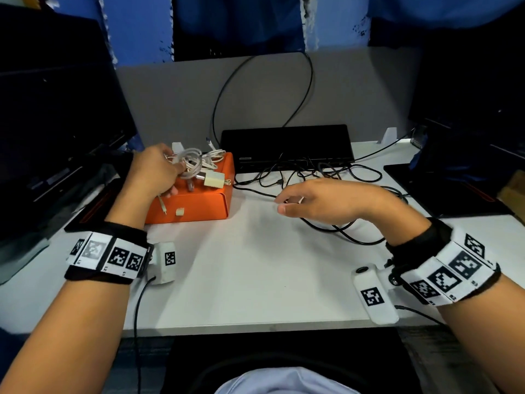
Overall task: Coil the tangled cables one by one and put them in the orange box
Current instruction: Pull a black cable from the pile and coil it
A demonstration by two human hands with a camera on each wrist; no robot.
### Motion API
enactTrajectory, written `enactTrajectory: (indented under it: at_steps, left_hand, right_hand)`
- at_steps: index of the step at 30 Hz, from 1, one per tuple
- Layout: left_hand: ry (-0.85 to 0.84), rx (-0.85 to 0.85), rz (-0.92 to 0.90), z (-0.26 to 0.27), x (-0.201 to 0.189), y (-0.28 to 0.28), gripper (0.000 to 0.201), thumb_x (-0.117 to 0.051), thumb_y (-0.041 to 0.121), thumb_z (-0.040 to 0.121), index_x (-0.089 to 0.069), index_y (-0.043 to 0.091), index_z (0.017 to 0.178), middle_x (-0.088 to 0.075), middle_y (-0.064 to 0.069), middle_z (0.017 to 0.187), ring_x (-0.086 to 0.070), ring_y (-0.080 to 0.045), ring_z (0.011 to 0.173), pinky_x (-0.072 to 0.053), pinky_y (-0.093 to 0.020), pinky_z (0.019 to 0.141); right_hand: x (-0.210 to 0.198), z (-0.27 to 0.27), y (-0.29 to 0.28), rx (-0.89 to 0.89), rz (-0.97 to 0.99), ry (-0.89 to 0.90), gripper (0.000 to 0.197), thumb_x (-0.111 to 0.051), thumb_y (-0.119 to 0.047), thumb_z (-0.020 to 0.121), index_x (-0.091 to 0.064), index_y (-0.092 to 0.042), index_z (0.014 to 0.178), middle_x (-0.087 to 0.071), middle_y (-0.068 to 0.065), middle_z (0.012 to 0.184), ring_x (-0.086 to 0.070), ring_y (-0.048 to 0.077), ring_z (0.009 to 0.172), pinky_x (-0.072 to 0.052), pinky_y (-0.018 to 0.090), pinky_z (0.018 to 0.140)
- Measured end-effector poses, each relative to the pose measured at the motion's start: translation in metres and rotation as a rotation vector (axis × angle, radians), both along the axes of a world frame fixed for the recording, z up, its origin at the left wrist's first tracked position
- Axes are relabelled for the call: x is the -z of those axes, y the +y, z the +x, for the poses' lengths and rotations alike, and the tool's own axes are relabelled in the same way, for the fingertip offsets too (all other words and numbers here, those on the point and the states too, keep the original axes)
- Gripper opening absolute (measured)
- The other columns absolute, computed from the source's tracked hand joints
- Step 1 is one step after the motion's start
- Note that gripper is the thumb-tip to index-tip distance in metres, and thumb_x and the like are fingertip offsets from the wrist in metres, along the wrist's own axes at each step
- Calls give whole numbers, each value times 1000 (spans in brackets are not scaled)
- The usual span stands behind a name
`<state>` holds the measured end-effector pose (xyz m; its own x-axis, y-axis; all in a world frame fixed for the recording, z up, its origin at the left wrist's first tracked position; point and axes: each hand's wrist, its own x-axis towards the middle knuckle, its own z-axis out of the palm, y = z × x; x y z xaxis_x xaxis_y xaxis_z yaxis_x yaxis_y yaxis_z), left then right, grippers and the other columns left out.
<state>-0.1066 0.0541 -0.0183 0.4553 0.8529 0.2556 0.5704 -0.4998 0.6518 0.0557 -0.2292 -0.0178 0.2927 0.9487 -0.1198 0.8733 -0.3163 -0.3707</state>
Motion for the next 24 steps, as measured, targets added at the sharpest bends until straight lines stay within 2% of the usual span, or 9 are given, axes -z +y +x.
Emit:
enactTrajectory:
  at_steps: [3, 8, 10, 12, 15, 16, 18, 20, 24]
  left_hand:
    - [63, -11, 48, 1, 0, -5, 40, -66, 19, 98, -57, 14, 137, -70, -10, 65, -61, -14, 37, -49, -28, 46]
    - [173, 53, -1, -1, -3, -9, 30, -64, 20, 100, -64, 16, 130, -71, -9, 67, -62, -13, 36, -49, -25, 43]
    - [196, 70, 2, -3, -8, -14, 32, -63, 22, 101, -63, 17, 133, -74, -9, 77, -67, -18, 45, -55, -28, 50]
    - [206, 63, 106, -6, -18, -25, 36, -61, 26, 102, -60, 21, 137, -76, -10, 99, -72, -21, 59, -59, -33, 66]
    - [118, 130, 315, -8, -35, -50, 38, -60, 33, 102, -59, 26, 139, -65, 0, 135, -67, -21, 106, -50, -37, 96]
    - [76, 204, 318, -7, -40, -61, 35, -61, 35, 102, -60, 28, 136, -64, 7, 135, -65, -19, 112, -52, -36, 96]
    - [35, 415, 219, -5, -43, -86, 28, -63, 36, 100, -64, 31, 128, -67, 19, 121, -71, -16, 91, -60, -33, 78]
    - [72, 639, 94, 1, -38, -108, 24, -66, 34, 99, -67, 30, 122, -70, 27, 103, -73, -16, 75, -62, -39, 75]
    - [238, 836, 81, 19, -17, -134, 33, -66, 39, 98, -63, 34, 130, -71, 24, 85, -70, -1, 80, -56, -30, 72]
  right_hand:
    - [0, 6, 0, 17, -27, -23, 39, -45, -63, 101, -62, -41, 129, -63, -14, 124, -60, 11, 112, -46, 37, 106]
    - [-2, 15, -3, 59, -62, -83, 39, -48, -59, 102, -63, -36, 129, -62, -14, 122, -57, 12, 113, -45, 33, 101]
    - [0, 23, -5, 100, -129, -172, 43, -53, -59, 100, -61, -32, 133, -60, -12, 128, -53, 13, 111, -45, 32, 96]
    - [5, 32, -6, 132, -238, -222, 50, -63, -59, 94, -57, -34, 137, -56, -12, 128, -53, 13, 107, -47, 33, 90]
    - [17, 41, -4, 155, -377, -132, 48, -76, -47, 89, -58, -34, 132, -59, -10, 110, -67, 16, 89, -50, 26, 66]
    - [21, 42, -2, 146, -395, -101, 44, -78, -42, 88, -61, -33, 128, -62, -7, 107, -69, 16, 82, -51, 26, 62]
    - [28, 43, 2, 130, -394, -72, 29, -78, -30, 90, -65, -29, 116, -69, 0, 105, -68, 15, 72, -52, 25, 58]
    - [29, 44, 4, 112, -366, -53, 16, -73, -20, 92, -66, -27, 104, -73, 5, 96, -63, 14, 65, -50, 22, 54]
    - [19, 42, 0, -2, -198, -6, 13, -65, -16, 92, -68, -28, 92, -69, -4, 81, -61, 14, 69, -49, 26, 59]
